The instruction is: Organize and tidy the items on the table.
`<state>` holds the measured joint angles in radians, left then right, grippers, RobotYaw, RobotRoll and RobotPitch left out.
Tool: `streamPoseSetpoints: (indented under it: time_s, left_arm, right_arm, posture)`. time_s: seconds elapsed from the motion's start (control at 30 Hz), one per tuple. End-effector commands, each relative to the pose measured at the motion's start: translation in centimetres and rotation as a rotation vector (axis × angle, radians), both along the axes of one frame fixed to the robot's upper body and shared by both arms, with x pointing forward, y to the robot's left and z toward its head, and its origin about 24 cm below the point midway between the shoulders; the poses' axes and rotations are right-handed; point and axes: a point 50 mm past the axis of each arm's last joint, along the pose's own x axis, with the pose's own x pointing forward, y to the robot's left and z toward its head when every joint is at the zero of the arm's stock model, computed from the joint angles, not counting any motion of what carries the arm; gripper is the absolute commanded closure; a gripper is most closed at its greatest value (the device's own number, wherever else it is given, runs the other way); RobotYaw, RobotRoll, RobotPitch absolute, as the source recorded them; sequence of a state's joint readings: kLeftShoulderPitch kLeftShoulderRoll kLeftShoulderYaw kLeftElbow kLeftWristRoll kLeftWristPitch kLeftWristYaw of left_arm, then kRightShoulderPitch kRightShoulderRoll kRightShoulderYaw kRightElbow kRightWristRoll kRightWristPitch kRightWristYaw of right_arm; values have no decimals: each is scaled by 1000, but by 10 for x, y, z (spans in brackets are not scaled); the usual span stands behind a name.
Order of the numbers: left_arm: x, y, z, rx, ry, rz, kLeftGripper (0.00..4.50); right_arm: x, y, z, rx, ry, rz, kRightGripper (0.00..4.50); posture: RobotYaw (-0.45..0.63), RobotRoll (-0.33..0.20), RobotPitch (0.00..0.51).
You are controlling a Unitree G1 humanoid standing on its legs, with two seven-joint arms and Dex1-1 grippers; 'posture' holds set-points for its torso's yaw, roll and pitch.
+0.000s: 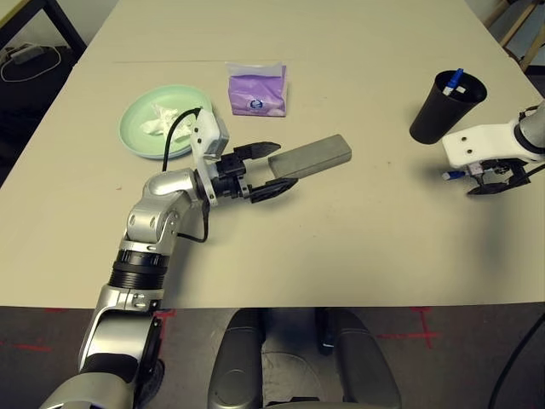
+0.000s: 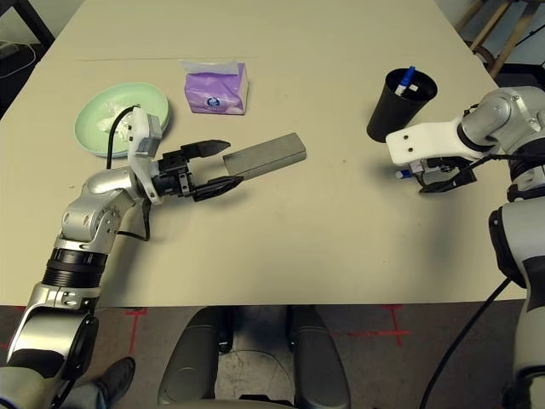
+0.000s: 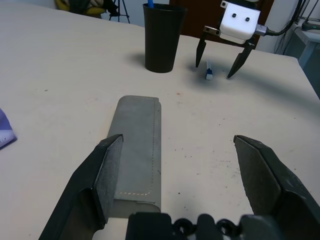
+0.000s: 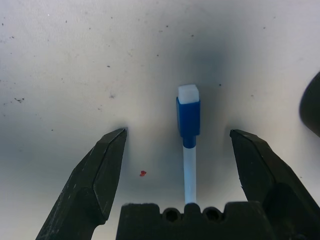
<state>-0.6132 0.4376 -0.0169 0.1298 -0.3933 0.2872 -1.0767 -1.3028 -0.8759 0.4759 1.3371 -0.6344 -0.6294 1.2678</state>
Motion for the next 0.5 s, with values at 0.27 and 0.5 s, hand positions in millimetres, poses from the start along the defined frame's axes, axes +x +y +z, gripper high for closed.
streamPoseSetpoints:
  time_s: [0.27, 0.5]
  left_arm:
    - [-5, 0, 2, -7, -2, -2, 0]
    - [-4, -1, 4, -6, -8, -1, 0]
  right_arm:
    - [-3, -3, -14, -34, 54, -12, 3725]
    - [-2, -3, -5, -17, 37, -16, 4413]
  posture:
    - [221, 0, 271]
    - [210, 0, 243]
